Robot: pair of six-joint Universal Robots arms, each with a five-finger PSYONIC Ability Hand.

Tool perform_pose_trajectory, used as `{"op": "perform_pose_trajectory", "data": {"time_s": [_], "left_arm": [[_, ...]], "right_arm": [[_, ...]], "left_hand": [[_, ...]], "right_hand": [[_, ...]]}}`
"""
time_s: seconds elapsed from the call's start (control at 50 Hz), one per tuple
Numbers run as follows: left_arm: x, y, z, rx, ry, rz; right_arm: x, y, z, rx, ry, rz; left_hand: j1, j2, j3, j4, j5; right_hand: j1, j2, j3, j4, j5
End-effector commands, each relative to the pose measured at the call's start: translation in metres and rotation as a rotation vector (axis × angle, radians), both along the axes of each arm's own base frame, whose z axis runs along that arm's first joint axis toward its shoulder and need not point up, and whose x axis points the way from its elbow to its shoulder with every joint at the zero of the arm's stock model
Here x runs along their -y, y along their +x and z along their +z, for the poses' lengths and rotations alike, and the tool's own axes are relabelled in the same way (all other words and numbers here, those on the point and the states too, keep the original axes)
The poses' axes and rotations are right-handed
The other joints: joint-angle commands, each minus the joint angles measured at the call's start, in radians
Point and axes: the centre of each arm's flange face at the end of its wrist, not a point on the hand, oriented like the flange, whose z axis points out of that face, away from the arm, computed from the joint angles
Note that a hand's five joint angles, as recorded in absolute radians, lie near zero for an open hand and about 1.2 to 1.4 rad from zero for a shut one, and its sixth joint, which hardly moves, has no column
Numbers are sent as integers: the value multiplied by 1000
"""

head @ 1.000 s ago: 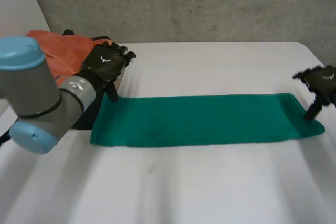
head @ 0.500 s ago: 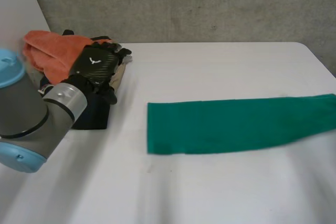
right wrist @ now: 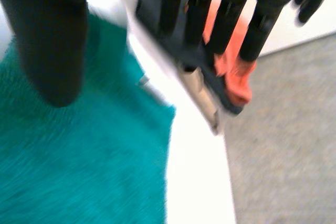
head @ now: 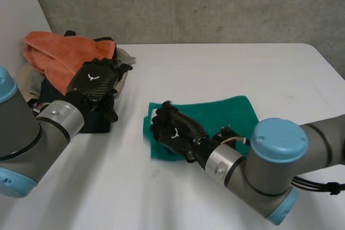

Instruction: Fold the laundry.

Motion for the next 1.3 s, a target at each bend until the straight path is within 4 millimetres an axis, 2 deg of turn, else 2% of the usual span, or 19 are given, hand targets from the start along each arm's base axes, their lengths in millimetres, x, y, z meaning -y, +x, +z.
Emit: {"op": "perform_pose_trajectory", "data": {"time_s": [0.02,0.1,0.18,0.24,0.32,0.34,0.46,0.54,0.56,0.62,0.72,0.8,0.84,0.86,0.9,1.0,1.1,1.22,1.3], "left_arm": [[-2,-2,1,-3,-5,-8],[-2,-3,6,-10,-18,-10],[-4,-5,6,-18,-18,-18],[-7,-8,3,-19,-10,-28],[-10,-11,1,-18,-6,-39],[-10,-11,1,-18,-6,-39],[-9,-9,5,-21,-16,-32],[-9,-5,12,-31,-29,-19],[-9,-3,14,-35,-32,-16],[-8,0,18,-50,-37,-5],[-6,3,19,-75,-23,8],[-6,2,16,-88,-6,11],[-6,1,16,-96,1,8],[-7,0,16,-99,3,5],[-8,-4,15,-106,6,-5],[-13,-16,20,-126,0,-39],[-21,-42,28,-162,-1,-82],[-40,-82,23,-152,28,-153],[-48,-108,1,-95,79,-197]], "right_arm": [[34,-24,20,35,168,-299],[49,-54,49,200,395,-412],[64,-97,31,197,615,-574],[71,-117,19,140,630,-641],[89,-146,4,36,572,-732],[94,-149,3,14,537,-749],[98,-122,31,127,360,-725],[75,-84,69,237,226,-583],[57,-63,73,258,207,-489],[33,-35,68,274,197,-337],[-18,4,28,205,295,-78],[-25,12,6,137,393,-45],[-18,12,7,132,429,-73],[-9,8,12,151,478,-118],[4,5,18,196,522,-170],[36,-13,41,385,656,-320],[72,-52,81,629,786,-446],[99,-87,80,699,888,-600],[102,-98,75,652,867,-669]], "left_hand": [[-14,-33,-39,-29,-50],[-14,-33,-39,-29,-50],[-14,-33,-39,-29,-50],[-14,-33,-39,-29,-50],[-14,-33,-39,-29,-50],[-14,-33,-39,-29,-50],[-14,-33,-39,-29,-50],[-14,-33,-39,-29,-50],[-14,-33,-39,-29,-50],[-14,-33,-39,-29,-50],[-14,-33,-39,-29,-50],[-14,-33,-39,-29,-50],[-14,-33,-39,-29,-50],[-14,-33,-39,-29,-50],[-14,-33,-39,-29,-50],[-14,-33,-39,-29,-50],[-14,-33,-39,-29,-50],[-14,-33,-39,-29,-50],[-14,-33,-39,-29,-50]], "right_hand": [[-264,-296,-325,-332,-298],[-264,-296,-325,-332,-298],[-264,-296,-325,-332,-298],[-264,-296,-325,-332,-298],[594,562,532,526,560],[954,922,893,886,920],[958,926,896,889,924],[958,926,896,889,924],[958,926,896,889,924],[958,926,896,889,924],[958,926,896,889,924],[958,926,896,889,924],[896,865,835,828,863],[349,318,288,281,316],[-264,-296,-325,-332,-298],[-264,-296,-325,-332,-298],[-264,-296,-325,-332,-298],[-264,-296,-325,-332,-298],[-264,-296,-325,-332,-298]]}}
